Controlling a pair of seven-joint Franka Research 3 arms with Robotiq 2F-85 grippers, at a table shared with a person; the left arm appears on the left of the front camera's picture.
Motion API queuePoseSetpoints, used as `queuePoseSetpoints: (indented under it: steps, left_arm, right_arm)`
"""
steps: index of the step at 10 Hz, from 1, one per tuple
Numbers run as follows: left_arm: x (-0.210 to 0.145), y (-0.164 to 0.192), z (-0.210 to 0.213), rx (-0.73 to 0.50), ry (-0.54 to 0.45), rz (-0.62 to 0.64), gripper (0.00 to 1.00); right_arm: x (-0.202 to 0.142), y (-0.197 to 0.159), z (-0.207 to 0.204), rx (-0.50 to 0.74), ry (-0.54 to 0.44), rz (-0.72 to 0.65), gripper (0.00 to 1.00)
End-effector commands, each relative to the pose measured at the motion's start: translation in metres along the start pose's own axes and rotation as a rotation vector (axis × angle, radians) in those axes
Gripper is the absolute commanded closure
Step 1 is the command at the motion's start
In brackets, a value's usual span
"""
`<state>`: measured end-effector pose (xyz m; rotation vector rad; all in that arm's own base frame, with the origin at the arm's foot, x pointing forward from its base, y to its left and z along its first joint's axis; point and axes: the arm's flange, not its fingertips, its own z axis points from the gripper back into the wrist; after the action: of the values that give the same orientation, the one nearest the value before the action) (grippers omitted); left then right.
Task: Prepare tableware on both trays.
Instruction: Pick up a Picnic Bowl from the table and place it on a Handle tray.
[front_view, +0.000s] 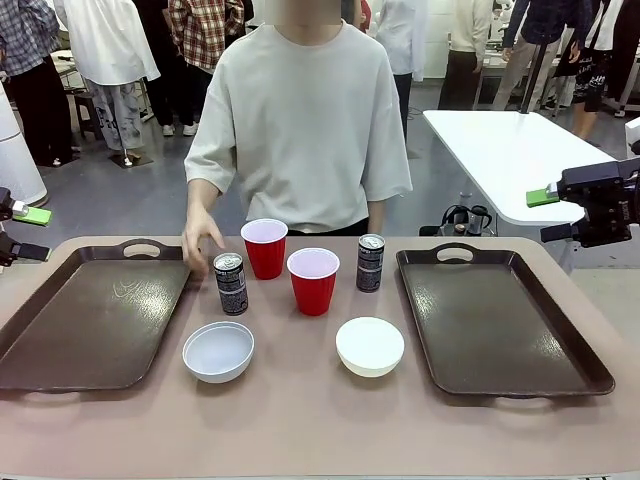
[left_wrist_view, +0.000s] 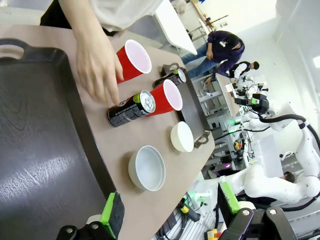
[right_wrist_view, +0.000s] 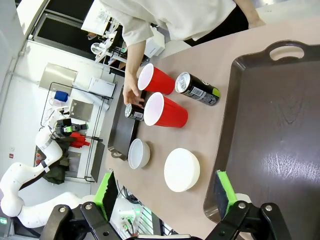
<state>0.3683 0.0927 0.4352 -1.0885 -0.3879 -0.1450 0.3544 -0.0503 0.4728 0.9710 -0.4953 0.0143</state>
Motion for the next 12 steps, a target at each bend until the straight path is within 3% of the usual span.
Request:
queuePoseSetpoints:
  steps: [1,3,5,7,10,11,12]
  left_arm:
    - [0.001,0.001,0.001,-0.014,-0.008,-0.012,0.0]
    - [0.001,0.001,0.001,-0.014,-0.008,-0.012,0.0]
    - [0.001,0.001,0.001,-0.014,-0.008,-0.012,0.0]
    - [0.001,0.001,0.001,-0.014,-0.008,-0.012,0.0]
    - [0.001,0.001,0.001,-0.014,-0.008,-0.012,0.0]
    - [0.001,0.001,0.001,-0.014,-0.008,-0.012,0.0]
    - [0.001,0.001,0.001,-0.014,-0.008,-0.012,0.0]
  right_arm:
    - [0.002,-0.002,-0.003,0.028,-0.018,0.013,0.0]
    - [0.004,0.015,-0.011,-0.049,0.021,0.028,0.0]
    - [0.01,0.057,-0.046,-0.176,0.143,0.093,0.0]
    - [0.007,0.102,-0.104,-0.374,0.279,0.166,0.0]
    - [0.0,0.122,-0.185,-0.636,0.364,0.221,0.0]
    - [-0.006,0.124,-0.198,-0.64,0.426,0.205,0.0]
    - [-0.011,0.137,-0.182,-0.648,0.476,0.206,0.0]
